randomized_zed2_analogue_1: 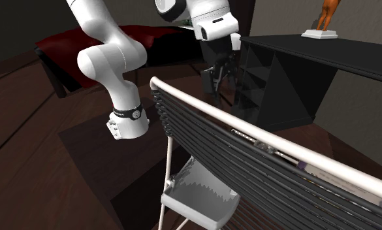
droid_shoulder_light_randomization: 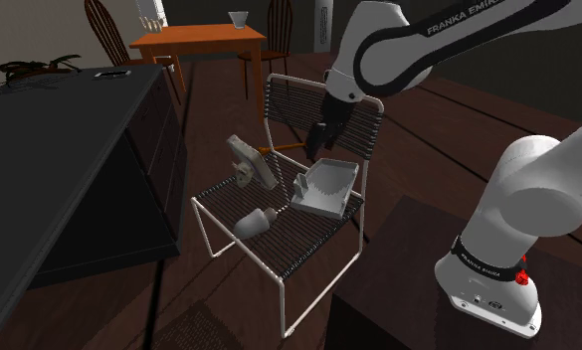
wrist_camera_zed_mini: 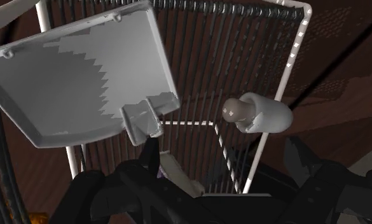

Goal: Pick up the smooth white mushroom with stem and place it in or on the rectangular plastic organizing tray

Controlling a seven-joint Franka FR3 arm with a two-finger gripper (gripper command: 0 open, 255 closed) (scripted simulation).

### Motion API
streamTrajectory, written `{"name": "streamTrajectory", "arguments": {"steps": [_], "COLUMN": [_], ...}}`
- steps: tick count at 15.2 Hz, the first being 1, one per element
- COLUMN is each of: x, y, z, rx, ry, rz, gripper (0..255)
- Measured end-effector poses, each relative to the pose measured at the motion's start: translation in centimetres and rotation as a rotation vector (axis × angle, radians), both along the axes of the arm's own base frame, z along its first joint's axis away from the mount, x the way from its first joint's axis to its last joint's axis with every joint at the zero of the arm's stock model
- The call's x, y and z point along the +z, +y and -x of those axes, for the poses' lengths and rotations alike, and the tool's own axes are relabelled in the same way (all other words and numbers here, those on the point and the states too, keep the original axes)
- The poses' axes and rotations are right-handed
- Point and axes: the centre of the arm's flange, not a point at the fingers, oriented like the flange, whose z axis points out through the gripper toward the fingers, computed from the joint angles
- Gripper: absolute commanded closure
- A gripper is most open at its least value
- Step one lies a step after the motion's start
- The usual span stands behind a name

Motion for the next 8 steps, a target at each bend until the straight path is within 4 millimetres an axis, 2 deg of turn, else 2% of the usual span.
{"name": "streamTrajectory", "arguments": {"steps": [8], "x": [-8.9], "y": [4.0], "z": [-4.0], "rx": [-0.006], "ry": [-0.022], "rz": [-0.011], "gripper": [0]}}
